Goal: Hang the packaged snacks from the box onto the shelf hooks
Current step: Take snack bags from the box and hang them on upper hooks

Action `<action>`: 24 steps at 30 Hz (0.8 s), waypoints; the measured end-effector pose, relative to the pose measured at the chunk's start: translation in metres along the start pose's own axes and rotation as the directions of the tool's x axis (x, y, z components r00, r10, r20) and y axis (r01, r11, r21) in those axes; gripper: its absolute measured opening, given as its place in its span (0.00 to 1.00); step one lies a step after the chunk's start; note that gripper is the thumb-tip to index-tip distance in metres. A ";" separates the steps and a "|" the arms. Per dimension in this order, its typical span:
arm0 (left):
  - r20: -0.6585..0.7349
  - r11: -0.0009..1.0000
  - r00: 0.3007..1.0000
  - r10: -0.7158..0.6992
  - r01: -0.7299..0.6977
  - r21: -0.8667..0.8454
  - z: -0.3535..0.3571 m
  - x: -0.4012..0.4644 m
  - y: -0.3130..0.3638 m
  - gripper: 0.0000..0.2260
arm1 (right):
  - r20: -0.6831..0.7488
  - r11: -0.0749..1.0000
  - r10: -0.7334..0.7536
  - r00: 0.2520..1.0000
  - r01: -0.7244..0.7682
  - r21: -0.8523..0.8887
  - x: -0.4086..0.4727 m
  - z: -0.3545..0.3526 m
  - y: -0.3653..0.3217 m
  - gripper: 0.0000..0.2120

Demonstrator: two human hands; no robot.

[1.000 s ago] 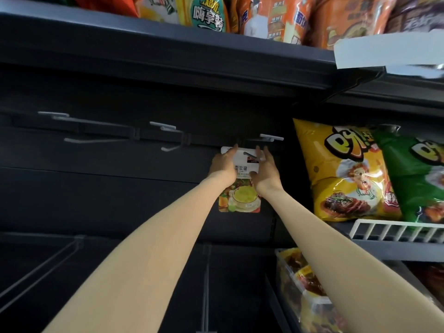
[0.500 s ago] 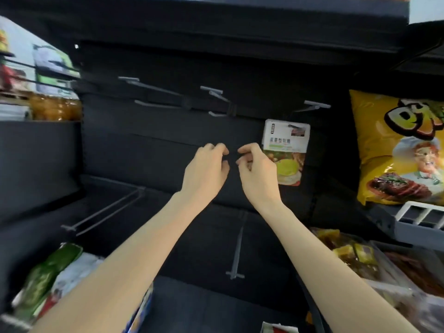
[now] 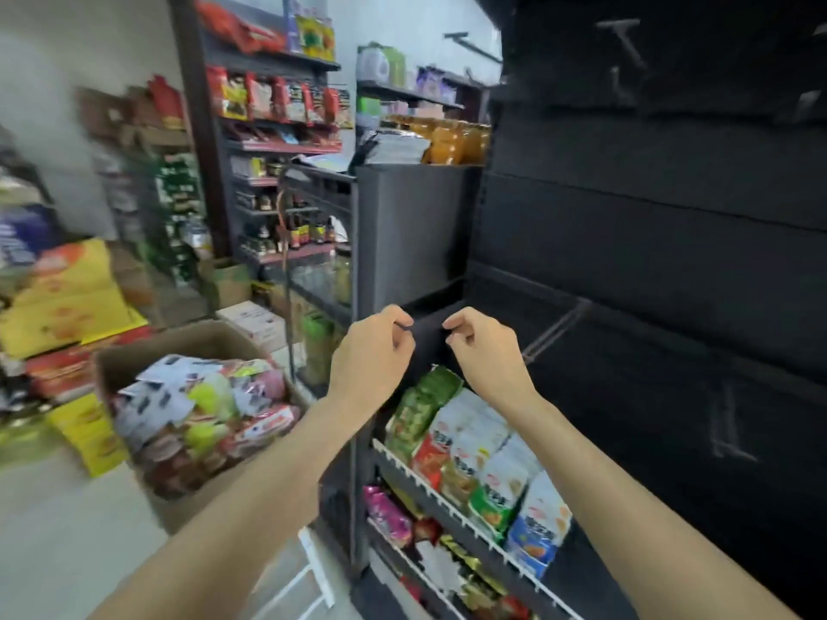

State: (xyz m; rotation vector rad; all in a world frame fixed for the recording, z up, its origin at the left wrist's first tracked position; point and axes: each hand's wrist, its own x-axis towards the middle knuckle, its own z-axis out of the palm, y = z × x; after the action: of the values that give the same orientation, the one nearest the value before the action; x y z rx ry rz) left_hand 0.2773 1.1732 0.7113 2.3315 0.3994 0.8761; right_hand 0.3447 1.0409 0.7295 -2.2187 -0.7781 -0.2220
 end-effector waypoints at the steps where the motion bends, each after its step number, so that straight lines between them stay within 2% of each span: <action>1: 0.019 0.998 0.998 -0.053 0.053 0.028 -0.012 0.004 -0.028 0.09 | 0.052 1.000 0.003 0.999 -0.004 0.015 0.009 0.030 -0.011 0.11; 7: 0.092 0.930 0.946 -0.310 0.282 0.235 -0.072 0.007 -0.175 0.08 | 0.359 0.999 -0.042 0.932 0.027 0.045 0.039 0.189 -0.064 0.11; 9: 0.107 0.898 0.914 -0.391 0.353 0.263 -0.084 0.006 -0.220 0.10 | 0.455 0.998 -0.057 0.888 0.050 0.027 0.047 0.231 -0.073 0.08; 11: 0.106 0.862 0.881 -0.461 0.416 0.291 -0.091 0.004 -0.260 0.13 | 0.518 0.995 -0.101 0.850 0.099 0.032 0.057 0.266 -0.077 0.10; 13: 0.102 0.826 0.859 -0.502 0.441 0.351 -0.096 0.004 -0.295 0.18 | 0.565 0.988 -0.153 0.811 0.142 0.064 0.069 0.295 -0.076 0.14; 16: 0.080 0.785 0.848 -0.525 0.445 0.430 -0.102 0.008 -0.333 0.23 | 0.640 0.988 -0.153 0.753 0.136 0.077 0.091 0.329 -0.075 0.20; 20: 0.154 0.777 0.804 -0.574 0.475 0.413 -0.110 0.014 -0.364 0.25 | 0.711 0.981 -0.191 0.677 0.157 0.114 0.113 0.370 -0.076 0.22; 22: 0.191 0.800 0.807 -0.559 0.465 0.379 -0.113 0.015 -0.371 0.27 | 0.719 0.982 -0.189 0.669 0.147 0.122 0.117 0.387 -0.079 0.21; 24: 0.180 0.821 0.820 -0.543 0.473 0.321 -0.115 0.014 -0.377 0.29 | 0.692 0.986 -0.168 0.702 0.124 0.113 0.119 0.402 -0.081 0.22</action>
State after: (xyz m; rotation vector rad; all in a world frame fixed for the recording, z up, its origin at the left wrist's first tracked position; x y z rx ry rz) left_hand 0.1861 1.5200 0.5467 2.3462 1.0249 0.2517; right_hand 0.3587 1.4252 0.5447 -2.1713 -1.3476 0.6155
